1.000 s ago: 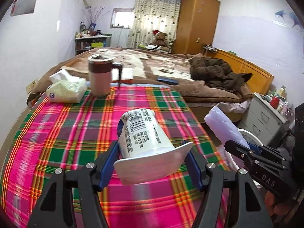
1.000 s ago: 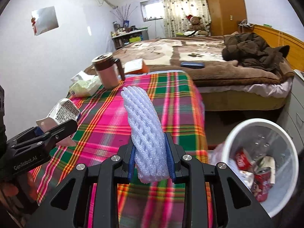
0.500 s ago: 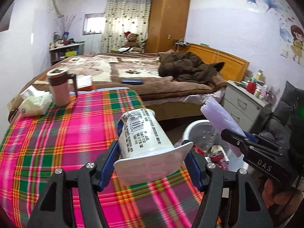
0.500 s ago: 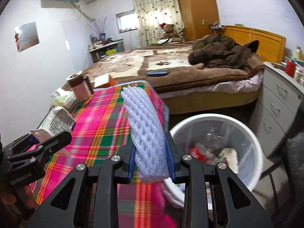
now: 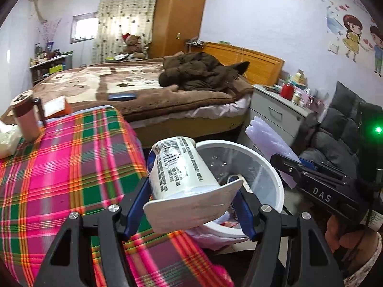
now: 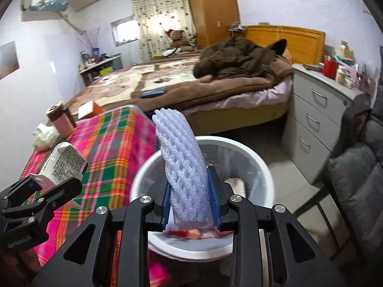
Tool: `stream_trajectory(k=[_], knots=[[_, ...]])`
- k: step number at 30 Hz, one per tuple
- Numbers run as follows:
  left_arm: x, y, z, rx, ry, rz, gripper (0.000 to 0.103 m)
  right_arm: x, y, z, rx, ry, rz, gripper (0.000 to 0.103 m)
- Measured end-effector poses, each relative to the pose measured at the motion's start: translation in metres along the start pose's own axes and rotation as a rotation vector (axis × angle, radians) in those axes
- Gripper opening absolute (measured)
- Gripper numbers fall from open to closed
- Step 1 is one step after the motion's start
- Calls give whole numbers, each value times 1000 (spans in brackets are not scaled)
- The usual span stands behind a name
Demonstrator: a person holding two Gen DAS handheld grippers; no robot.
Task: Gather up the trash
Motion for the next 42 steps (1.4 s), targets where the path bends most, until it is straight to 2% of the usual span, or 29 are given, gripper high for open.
stream_trajectory(k=[10, 21, 25, 26, 27, 28, 38, 42], knots=[[40, -7, 31, 56, -37, -65, 69, 18, -11, 30, 15, -64, -63, 29], [60, -11, 43, 57, -55, -98, 70, 37, -13, 42, -4, -96, -126, 30], [59, -9, 41, 44, -54, -86, 76, 37, -15, 44, -6, -102, -132, 37], [58, -9, 40, 42, -55, -83, 77, 36, -15, 44, -6, -100, -129, 45], [58, -8, 39, 41, -53, -83, 77, 35, -15, 44, -5, -99, -123, 58], [58, -8, 38, 37, -47, -82, 77, 34, -15, 45, -4, -93, -116, 64], [37, -9, 31, 25, -3, -50, 78, 21, -12, 42, 6, -65, -75, 64], [20, -13, 25, 7, 36, -24, 78, 6, -12, 30, -6, -50, -27, 64]])
Point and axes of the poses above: each gripper's, at about its wrist camera, not at the fingertips, and x roughly the way its jaws point, z to its right, y to its top, the point moved 1 cm from there along x, roughly the way its jaws point, and after that the axes turned 6 degrees about z, right-handed, at the moved point
